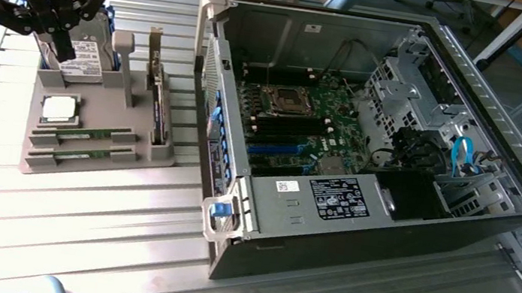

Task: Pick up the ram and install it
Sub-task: 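Pick up the ram and move it above insertion slot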

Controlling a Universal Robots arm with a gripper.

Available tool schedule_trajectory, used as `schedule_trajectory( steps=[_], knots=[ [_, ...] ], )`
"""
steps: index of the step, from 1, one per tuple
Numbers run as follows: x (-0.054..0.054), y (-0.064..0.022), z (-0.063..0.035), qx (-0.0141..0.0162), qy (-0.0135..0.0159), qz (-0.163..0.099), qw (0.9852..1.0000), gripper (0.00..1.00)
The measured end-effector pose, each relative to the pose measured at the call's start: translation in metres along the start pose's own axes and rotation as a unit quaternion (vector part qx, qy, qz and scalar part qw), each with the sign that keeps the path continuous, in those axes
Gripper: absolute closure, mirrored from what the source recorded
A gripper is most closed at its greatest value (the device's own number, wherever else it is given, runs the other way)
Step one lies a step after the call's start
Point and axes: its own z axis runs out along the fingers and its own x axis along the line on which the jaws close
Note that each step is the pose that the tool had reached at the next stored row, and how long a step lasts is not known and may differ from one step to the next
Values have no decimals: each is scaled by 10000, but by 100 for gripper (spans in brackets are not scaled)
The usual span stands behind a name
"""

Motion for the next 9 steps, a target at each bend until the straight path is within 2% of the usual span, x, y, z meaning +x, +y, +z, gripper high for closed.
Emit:
schedule_trajectory(
  steps=[9],
  knots=[
    [0,0,0,21,14,-147,9999,89]
  ],
)
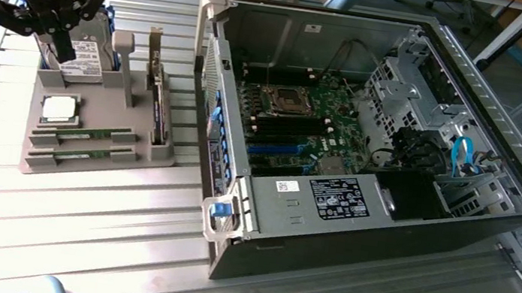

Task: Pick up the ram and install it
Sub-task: 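Pick up the ram and move it above insertion slot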

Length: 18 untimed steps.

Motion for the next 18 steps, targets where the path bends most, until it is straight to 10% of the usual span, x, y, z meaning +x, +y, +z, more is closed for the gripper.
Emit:
schedule_trajectory(
  steps=[18],
  knots=[
    [0,0,1,47,32,-325,9995,89]
  ],
)
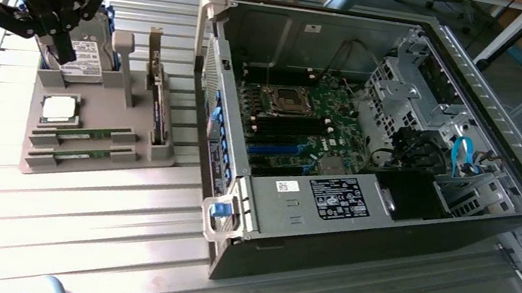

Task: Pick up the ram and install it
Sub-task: 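Pick up the ram and move it above insertion slot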

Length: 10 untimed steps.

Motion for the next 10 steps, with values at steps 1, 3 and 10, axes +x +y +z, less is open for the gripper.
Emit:
schedule_trajectory(
  steps=[1,3,10],
  knots=[
    [0,0,0,3,2,-17,10000,89],
    [0,0,0,8,5,-53,10000,89],
    [0,0,1,26,17,-173,9998,89]
  ],
)
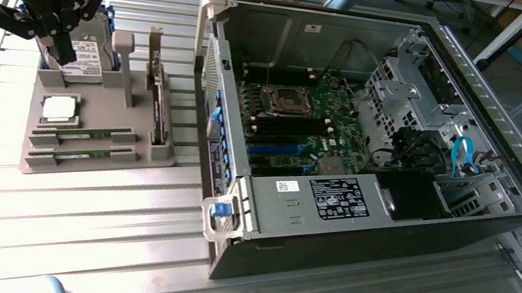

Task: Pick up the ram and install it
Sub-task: 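Pick up the ram and move it above insertion slot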

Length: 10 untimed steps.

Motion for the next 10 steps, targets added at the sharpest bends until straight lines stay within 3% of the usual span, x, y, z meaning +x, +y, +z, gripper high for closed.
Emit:
schedule_trajectory(
  steps=[10],
  knots=[
    [0,0,1,30,21,-189,9998,89]
  ],
)
